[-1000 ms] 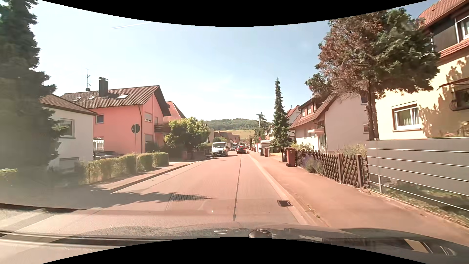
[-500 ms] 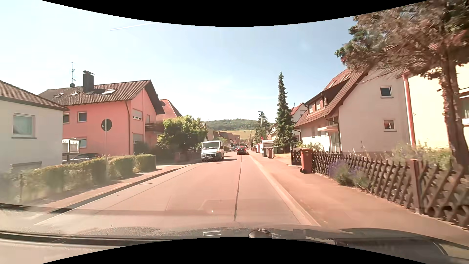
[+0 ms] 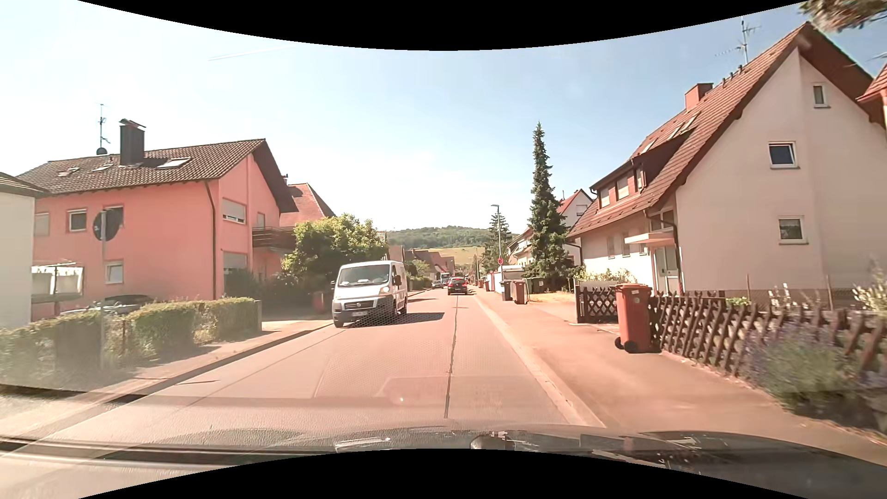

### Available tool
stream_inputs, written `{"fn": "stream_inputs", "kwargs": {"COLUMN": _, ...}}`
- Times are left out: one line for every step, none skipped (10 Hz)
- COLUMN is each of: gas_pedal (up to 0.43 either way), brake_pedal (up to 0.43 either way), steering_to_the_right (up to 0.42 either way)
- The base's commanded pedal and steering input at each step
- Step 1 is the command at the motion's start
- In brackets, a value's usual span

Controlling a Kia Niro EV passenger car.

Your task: Follow the waypoints while adhering to traffic rules and regulations

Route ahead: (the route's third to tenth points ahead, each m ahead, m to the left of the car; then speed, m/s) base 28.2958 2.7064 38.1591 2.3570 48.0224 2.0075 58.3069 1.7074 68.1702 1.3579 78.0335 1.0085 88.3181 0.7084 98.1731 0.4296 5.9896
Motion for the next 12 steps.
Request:
{"fn": "stream_inputs", "kwargs": {"gas_pedal": 0.028, "brake_pedal": 0.0, "steering_to_the_right": -0.004}}
{"fn": "stream_inputs", "kwargs": {"gas_pedal": 0.028, "brake_pedal": 0.0, "steering_to_the_right": -0.004}}
{"fn": "stream_inputs", "kwargs": {"gas_pedal": 0.028, "brake_pedal": 0.0, "steering_to_the_right": -0.004}}
{"fn": "stream_inputs", "kwargs": {"gas_pedal": 0.028, "brake_pedal": 0.0, "steering_to_the_right": -0.004}}
{"fn": "stream_inputs", "kwargs": {"gas_pedal": 0.028, "brake_pedal": 0.0, "steering_to_the_right": -0.004}}
{"fn": "stream_inputs", "kwargs": {"gas_pedal": 0.028, "brake_pedal": 0.0, "steering_to_the_right": -0.005}}
{"fn": "stream_inputs", "kwargs": {"gas_pedal": 0.028, "brake_pedal": 0.0, "steering_to_the_right": -0.005}}
{"fn": "stream_inputs", "kwargs": {"gas_pedal": 0.028, "brake_pedal": 0.0, "steering_to_the_right": -0.005}}
{"fn": "stream_inputs", "kwargs": {"gas_pedal": 0.028, "brake_pedal": 0.0, "steering_to_the_right": -0.005}}
{"fn": "stream_inputs", "kwargs": {"gas_pedal": 0.028, "brake_pedal": 0.0, "steering_to_the_right": -0.005}}
{"fn": "stream_inputs", "kwargs": {"gas_pedal": 0.028, "brake_pedal": 0.0, "steering_to_the_right": -0.005}}
{"fn": "stream_inputs", "kwargs": {"gas_pedal": 0.028, "brake_pedal": 0.0, "steering_to_the_right": -0.005}}
